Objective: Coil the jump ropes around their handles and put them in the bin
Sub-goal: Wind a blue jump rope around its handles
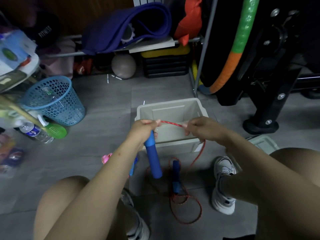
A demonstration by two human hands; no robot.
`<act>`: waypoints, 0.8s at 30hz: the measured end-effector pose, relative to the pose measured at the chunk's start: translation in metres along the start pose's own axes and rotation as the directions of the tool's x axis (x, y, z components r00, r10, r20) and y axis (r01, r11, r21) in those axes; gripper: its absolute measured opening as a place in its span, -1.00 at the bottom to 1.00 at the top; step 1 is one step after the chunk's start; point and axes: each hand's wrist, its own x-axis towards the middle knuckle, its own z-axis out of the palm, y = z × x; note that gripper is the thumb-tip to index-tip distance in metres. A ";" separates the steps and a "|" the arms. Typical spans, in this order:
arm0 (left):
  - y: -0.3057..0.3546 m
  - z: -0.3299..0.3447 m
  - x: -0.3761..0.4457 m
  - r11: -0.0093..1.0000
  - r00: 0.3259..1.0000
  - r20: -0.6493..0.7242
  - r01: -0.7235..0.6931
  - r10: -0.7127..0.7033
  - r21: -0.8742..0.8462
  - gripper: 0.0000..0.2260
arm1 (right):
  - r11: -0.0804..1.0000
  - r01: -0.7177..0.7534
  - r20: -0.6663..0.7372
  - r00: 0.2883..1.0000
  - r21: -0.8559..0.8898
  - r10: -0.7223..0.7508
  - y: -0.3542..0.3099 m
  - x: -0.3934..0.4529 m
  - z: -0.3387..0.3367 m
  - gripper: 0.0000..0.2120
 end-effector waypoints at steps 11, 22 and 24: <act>0.014 0.012 -0.028 0.919 0.877 0.344 -0.385 0.335 0.088 -0.57 | 0.896 0.428 -0.167 0.881 -0.118 -0.442 -0.021 -0.003 -0.009 -0.86; 0.028 0.028 -0.037 0.943 0.941 0.263 -0.130 0.215 -0.307 -0.88 | 0.894 0.206 -0.209 0.969 0.398 -0.130 -0.021 0.003 0.015 -0.79; 0.031 0.023 -0.031 0.898 0.954 0.238 -0.061 0.180 -0.436 -0.86 | 0.858 0.041 0.013 0.998 0.511 -0.056 -0.014 -0.001 0.025 -0.49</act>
